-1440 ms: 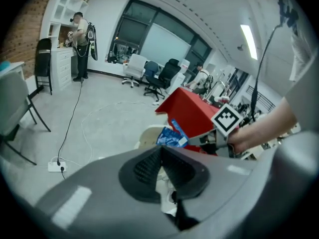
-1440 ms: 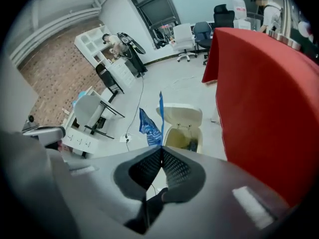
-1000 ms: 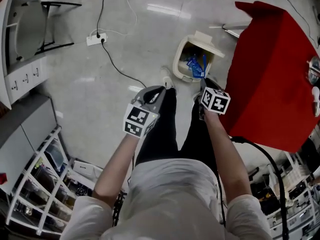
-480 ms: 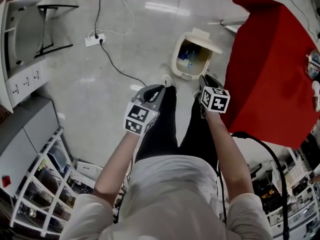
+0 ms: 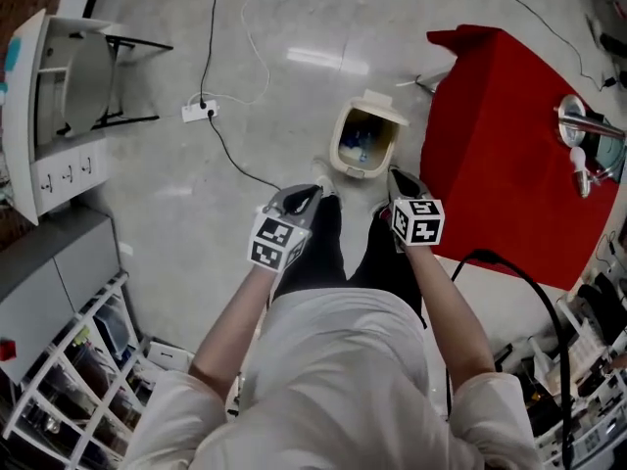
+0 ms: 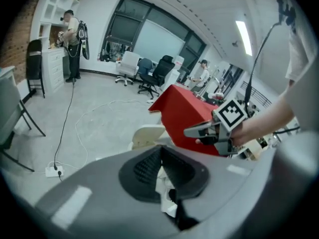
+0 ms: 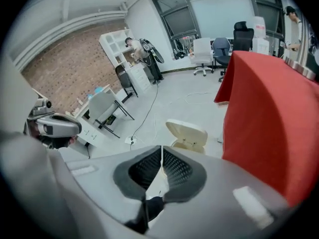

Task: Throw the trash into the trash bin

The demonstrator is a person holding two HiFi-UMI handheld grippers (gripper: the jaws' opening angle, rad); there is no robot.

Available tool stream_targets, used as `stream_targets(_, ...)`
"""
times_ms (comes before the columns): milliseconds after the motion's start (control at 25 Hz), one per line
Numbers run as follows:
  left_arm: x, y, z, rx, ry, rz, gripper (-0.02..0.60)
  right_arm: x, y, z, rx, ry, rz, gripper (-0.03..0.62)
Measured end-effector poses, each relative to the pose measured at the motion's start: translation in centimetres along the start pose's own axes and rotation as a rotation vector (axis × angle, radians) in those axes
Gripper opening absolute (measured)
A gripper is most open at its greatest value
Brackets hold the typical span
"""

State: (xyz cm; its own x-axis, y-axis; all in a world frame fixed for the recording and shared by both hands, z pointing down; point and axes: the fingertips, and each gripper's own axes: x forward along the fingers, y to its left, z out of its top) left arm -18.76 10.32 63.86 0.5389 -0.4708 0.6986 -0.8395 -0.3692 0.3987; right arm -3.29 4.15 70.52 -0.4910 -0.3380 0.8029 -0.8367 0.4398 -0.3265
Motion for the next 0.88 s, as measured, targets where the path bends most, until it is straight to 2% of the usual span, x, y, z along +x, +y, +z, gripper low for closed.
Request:
stream_targets(240, -1.9, -2.9, 3.3, 0.035, -0.044, -0.028, 0.003, -5.4, 1.7, 2.8, -0.045, -0.074, 0.052, 0.002)
stream_targets(480, -4.1, -6.2, 6.2, 0.063, -0.075, -0.05, 0.004, -11.0, 3.9, 4.0, -0.137, -0.12, 0.109, 0.002)
stream_targets(680, -6.4, -8.1, 7.2, 0.083, -0.098, -0.038, 0.005, -15.3, 5.9, 4.7, -0.206, -0.152, 0.173, 0.002)
stream_targets(880, -7.7, -9.5, 7.4, 0.098, -0.114, -0.04, 0.003, -18.4, 6.4, 5.3, -0.252, -0.207, 0.173, 0.001)
